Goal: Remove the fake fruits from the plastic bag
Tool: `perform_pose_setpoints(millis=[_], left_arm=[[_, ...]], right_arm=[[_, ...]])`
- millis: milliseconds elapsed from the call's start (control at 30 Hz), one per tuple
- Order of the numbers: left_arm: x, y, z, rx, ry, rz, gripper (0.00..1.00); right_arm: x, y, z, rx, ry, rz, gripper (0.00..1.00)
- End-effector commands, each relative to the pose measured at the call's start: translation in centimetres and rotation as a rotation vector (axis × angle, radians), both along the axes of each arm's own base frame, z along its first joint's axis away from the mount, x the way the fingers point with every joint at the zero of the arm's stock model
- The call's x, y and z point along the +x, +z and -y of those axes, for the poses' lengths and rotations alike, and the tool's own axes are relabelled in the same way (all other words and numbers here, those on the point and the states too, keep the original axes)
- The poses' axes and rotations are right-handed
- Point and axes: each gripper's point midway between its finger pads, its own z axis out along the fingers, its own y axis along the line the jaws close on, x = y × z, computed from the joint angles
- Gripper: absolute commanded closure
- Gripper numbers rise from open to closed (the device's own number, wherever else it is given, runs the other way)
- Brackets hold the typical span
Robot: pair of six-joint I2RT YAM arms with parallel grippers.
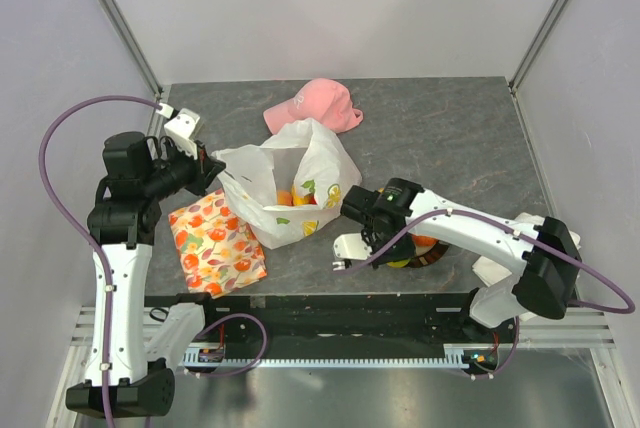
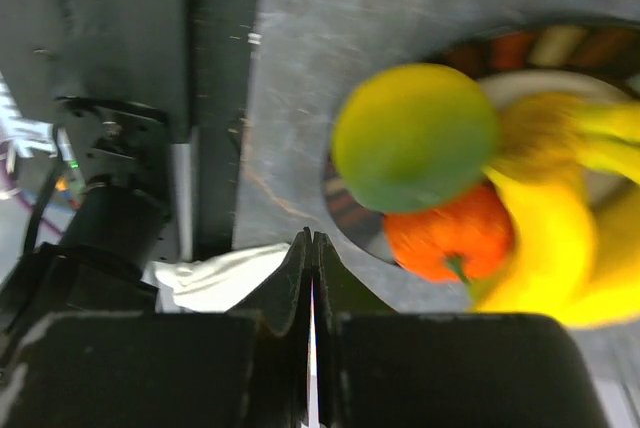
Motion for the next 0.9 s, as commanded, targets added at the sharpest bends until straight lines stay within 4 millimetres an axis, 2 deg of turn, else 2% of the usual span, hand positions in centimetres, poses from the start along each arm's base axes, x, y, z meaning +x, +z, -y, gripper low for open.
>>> perform_pose_setpoints(millis=[0,200,500,667,867], left_arm=[[0.0,1.9,0.5,-0.035,-0.011,0.039,0.98],[0.0,1.5,0.5,-0.04,-0.002,0.025,0.98],[0.0,1.3,0.3,-0.037,0.005,0.013,0.99],[-0.2,1.0,0.3,-0.037,0.006,0.009,0.98],[-0.5,0.6,0.4,-0.047,0.004,0.0,0.98]], right_arm=[[-2.9,-1.3,-0.3,0.051,0.065,-0.16,1.0],[-2.7,-2.2,-1.9,0.105,0.059,-0.169,1.0],[0.9,-4.9,-3.2,0.069,-0.002,-0.06,1.0],[1.4,-6.3,-1.3,-0.02,-0.021,-0.036,1.0],[1.6,-6.6,0.3,-0.048,-0.056,-0.014,1.0]])
